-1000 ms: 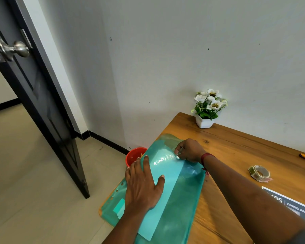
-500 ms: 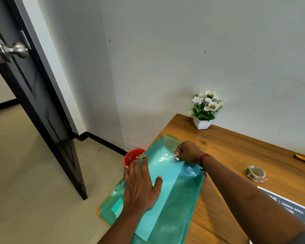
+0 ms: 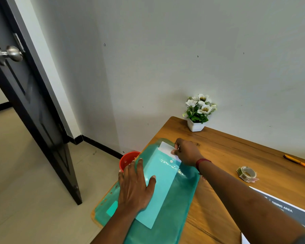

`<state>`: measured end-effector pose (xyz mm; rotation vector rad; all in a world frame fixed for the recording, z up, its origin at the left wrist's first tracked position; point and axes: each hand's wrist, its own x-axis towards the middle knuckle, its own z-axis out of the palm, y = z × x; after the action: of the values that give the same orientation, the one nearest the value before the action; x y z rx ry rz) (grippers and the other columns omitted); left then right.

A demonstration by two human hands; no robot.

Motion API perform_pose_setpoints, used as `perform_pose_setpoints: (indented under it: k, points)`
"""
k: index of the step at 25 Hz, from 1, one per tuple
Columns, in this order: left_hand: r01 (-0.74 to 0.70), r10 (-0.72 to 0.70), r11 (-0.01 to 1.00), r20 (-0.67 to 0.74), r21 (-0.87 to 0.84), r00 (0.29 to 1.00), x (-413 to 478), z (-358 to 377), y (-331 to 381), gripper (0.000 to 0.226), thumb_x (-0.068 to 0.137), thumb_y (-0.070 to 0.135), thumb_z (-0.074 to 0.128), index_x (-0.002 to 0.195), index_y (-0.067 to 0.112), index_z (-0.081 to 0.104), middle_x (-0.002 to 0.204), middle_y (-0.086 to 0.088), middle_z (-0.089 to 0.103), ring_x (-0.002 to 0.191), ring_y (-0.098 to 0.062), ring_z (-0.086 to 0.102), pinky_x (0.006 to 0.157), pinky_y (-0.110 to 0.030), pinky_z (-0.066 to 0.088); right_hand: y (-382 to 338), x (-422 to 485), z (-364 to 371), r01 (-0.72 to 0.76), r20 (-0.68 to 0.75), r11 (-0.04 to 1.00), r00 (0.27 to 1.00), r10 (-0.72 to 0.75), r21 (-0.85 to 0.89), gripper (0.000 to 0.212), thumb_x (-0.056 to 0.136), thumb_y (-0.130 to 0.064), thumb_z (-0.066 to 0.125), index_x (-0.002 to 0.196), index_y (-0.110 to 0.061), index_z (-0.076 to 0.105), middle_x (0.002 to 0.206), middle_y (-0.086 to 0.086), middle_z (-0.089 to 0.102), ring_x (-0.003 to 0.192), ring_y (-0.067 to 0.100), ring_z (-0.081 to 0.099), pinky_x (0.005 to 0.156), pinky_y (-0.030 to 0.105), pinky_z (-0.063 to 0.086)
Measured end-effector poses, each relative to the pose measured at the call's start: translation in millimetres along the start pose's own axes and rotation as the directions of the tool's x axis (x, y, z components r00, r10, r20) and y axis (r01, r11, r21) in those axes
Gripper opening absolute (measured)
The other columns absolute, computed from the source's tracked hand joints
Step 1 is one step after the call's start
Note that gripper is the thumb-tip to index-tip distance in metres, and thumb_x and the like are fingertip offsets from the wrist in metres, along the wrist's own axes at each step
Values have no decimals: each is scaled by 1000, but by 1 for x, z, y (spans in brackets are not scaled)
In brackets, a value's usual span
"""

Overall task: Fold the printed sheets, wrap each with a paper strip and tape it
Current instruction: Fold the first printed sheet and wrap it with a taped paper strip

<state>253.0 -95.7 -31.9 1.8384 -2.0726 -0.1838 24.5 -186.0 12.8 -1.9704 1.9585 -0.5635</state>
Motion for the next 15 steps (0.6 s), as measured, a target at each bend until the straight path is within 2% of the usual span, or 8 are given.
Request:
perform_pose_setpoints:
  k: [3,6,9,11,15]
  points:
    - [9,-10,999,20,44,1000,1,2,2,71,93,68,23,152,30,11,160,-1,20,147,-23,20,122,-50,14,-2,-3,1,52,-23,996,998,-54,-71,15,97,-24,61,103,-14,51,90,12,66,77,25,57,65,39,46]
    - [-2,0,998,51,56,999,1,2,3,70,92,69,20,152,34,9,161,0,17,148,-23,18,123,-52,11,2,-4,-1,1,-99,997,995,-10,-83,13,98,-24,59,101,-17,49,91,12,66,75,23,56,60,34,41]
    - [6,-11,998,76,69,997,0,1,2,70,93,69,20,153,35,7,162,1,14,149,-23,15,123,-52,6,7,-5,-7,-54,-166,997,985,44,-55,16,97,-27,61,109,-17,60,97,7,69,83,23,59,66,32,46]
    - [5,-11,998,84,68,996,0,-1,3,69,94,68,20,153,34,7,163,1,13,149,-23,15,123,-52,5,10,-3,-10,-69,-155,997,986,65,-18,20,97,-27,61,112,-16,67,102,6,70,90,22,60,72,32,48]
    - [-4,-2,998,98,62,995,1,-5,7,68,95,67,18,154,35,8,163,0,13,150,-23,15,122,-53,2,14,0,-10,-114,-191,992,974,123,58,13,98,-18,59,103,-13,69,101,9,70,86,21,57,69,29,41]
